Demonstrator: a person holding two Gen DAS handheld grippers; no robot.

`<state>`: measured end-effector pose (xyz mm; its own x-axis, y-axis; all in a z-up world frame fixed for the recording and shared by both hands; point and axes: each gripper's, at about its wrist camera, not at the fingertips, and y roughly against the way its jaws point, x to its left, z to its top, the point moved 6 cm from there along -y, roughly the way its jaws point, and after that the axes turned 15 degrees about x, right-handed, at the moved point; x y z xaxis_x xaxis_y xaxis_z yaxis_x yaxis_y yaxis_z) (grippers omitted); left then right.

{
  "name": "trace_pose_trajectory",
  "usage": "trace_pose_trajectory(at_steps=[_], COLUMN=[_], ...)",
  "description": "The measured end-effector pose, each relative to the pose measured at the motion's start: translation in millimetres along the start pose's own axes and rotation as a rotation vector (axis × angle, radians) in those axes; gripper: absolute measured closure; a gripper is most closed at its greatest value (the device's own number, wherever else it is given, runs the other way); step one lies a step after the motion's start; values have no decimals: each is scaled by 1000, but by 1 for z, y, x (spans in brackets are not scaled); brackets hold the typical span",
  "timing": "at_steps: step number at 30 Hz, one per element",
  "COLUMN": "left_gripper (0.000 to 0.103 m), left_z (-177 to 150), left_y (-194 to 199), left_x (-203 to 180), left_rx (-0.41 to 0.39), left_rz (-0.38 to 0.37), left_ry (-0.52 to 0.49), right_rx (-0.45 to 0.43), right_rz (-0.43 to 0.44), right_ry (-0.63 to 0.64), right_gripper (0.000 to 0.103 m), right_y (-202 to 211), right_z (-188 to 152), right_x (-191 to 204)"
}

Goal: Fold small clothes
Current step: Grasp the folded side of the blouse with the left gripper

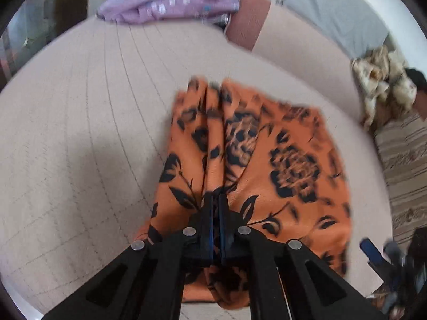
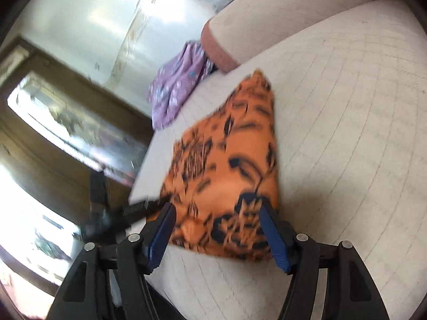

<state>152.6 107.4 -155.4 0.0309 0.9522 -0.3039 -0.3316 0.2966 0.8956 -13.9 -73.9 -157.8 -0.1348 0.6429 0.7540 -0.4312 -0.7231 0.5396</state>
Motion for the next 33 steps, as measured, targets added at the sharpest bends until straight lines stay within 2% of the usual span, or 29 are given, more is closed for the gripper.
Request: trace_pose_trajectory(at_steps=[1,2,3,5,7,9,10,13,14,15,16,17,20,23,25,28,29,30,32,33], left_gripper=[99,92,76,63,63,51,49,51,53,63,67,80,88,90,90,90,90,90,90,89], left_z=[0,0,-1,-4,-10,-15,-15,-11,-9,-7,-5,-3,-2,0,-2,-13,-14,-14,-16,-19], left_y=[7,11,10,1,-4,-4,-3,-7,-13,-20,-22,-21,-16,10,35,67,60,46,4,-8], left_x=[-4,-11,-15,-17,-14,-7,-2,-7,-9,-9,-7,-3,3,-7,-20,-33,-28,-17,12,22], left_rx=[-22,-24,-11,6,36,48,49,75,111,158,178,187,199,108,20,-117,-109,-69,63,87], left_rz=[-8,-19,-27,-8,-16,-68,-82,-115,-133,-144,-134,-135,-165,-118,-72,26,56,69,51,13], left_ry=[-18,-50,-68,-82,-78,-53,-34,-50,-53,-41,-27,-10,15,-43,-95,-186,-185,-167,-71,-45], right_rx=[-19,-23,-20,-12,24,79,83,78,82,87,87,82,79,90,84,74,70,72,87,99], right_rz=[7,14,17,52,76,41,21,39,23,6,-13,-32,-39,-41,-40,-34,-35,-36,-31,-30], right_ry=[-26,-49,-79,-161,-220,-240,-234,-158,-133,-106,-80,-62,-52,-51,-42,-26,-16,-9,-4,-2], right_gripper=[24,20,20,20,21,21,21,21,21,21,21,21,21,21,21,21,21,21,21,21], right_y=[3,-2,-6,-20,-40,-63,-66,-75,-78,-78,-79,-77,-72,-70,-65,-55,-50,-48,-50,-52], right_z=[12,26,38,74,104,126,129,126,120,112,104,99,87,82,77,72,68,66,64,62], right_x=[-6,-12,-19,-36,-50,-55,-55,-32,-26,-21,-16,-13,-12,-12,-11,-5,-4,-2,1,3])
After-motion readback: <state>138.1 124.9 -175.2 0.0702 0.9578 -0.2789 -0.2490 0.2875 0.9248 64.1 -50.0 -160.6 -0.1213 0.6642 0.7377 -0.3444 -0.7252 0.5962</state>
